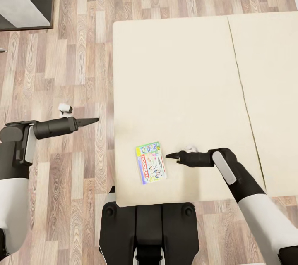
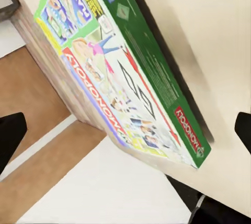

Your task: Put all the toys in the child's room - the three board games (two on the bed and one on the table), the two jigsaw puzzles on the table, and the tennis ball on the table - inside the toy box on the table in the child's room.

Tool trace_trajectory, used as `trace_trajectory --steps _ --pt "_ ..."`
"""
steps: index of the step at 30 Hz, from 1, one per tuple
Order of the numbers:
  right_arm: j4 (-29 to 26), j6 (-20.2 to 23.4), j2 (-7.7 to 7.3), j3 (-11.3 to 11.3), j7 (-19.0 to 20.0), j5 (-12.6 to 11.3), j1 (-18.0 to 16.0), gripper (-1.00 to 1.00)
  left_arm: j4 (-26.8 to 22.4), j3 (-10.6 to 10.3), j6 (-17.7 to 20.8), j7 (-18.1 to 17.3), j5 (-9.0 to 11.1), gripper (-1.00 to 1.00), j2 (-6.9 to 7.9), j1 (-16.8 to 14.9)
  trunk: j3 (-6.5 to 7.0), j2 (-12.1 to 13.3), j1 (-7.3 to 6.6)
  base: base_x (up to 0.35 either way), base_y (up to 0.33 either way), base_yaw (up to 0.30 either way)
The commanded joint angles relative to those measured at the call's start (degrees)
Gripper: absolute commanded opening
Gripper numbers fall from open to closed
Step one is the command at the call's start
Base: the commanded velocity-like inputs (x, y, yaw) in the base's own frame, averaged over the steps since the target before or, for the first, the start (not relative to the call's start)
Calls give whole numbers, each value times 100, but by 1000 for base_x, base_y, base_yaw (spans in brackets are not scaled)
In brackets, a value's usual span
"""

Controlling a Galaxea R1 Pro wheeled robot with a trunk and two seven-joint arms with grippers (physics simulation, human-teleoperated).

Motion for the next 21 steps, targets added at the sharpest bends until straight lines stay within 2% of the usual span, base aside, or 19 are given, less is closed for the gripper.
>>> trace_trajectory --steps 1,6,9,16,21 --pt "-111 5 -3 1 58 35 76 100 1 5 60 -13 10 100 18 21 -5 -9 4 0 0 0" --pt "-1137 3 42 -17 19 -42 734 100 7 35 38 -30 26 100 203 435 -5 -9 4 0 0 0" --pt "-1375 -7 53 -20 13 -53 920 100 10 135 31 -39 31 100 247 607 -5 -9 4 0 0 0" --pt "-1577 -28 73 -30 1 -52 1055 100 -5 796 32 -77 37 100 283 1034 -5 -9 4 0 0 0" --pt "-1595 -50 76 -87 -3 -39 1065 100 -4 1076 13 -80 21 100 296 1350 -5 -9 4 0 0 0"
